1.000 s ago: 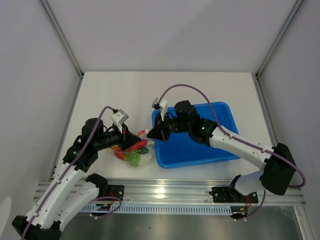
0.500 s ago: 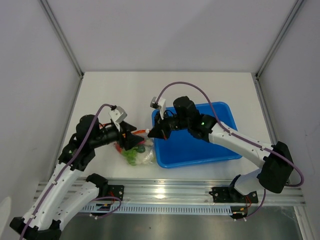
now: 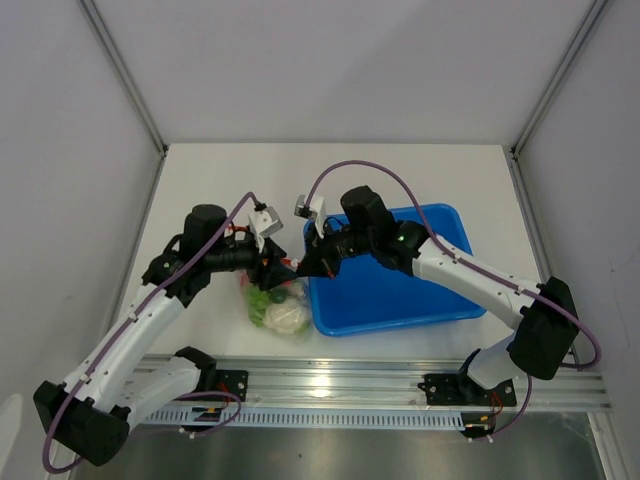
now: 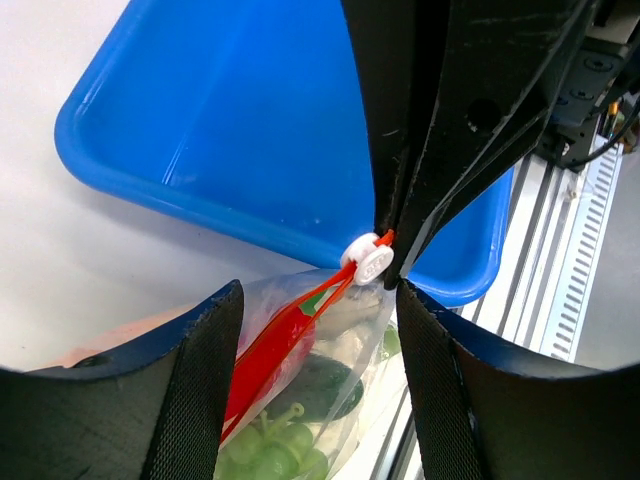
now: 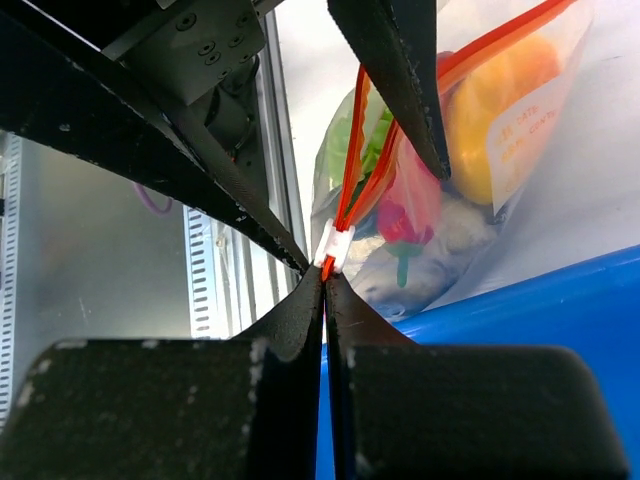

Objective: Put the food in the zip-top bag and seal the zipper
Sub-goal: Zip the zipper food storage bag at the center of the board.

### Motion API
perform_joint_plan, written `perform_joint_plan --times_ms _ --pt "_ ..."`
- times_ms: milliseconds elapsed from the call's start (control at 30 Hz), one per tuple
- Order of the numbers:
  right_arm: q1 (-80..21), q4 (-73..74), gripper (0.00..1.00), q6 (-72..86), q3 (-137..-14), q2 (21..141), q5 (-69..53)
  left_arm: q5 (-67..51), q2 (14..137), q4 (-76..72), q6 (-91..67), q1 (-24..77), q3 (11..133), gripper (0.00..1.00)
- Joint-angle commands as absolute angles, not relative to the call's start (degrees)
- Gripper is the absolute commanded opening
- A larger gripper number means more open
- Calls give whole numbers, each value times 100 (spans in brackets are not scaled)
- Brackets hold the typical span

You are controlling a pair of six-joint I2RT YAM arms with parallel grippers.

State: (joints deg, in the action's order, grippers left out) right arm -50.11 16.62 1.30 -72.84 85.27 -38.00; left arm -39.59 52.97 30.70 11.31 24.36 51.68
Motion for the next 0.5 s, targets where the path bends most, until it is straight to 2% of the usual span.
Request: perform_joint_plan --times_ms 0,333,467 --pt "-5045 1723 0 26 -7585 8517 -4043 -4367 5274 2963 1582 2382 5423 65" --pt "-5019 1811 0 -158 -7585 8473 -4184 -5703 5704 3287 2240 2083 5730 63" --pt "-4975 1854 0 -184 -7576 8429 -4245 -5766 5880 3384 2364 2074 5845 58"
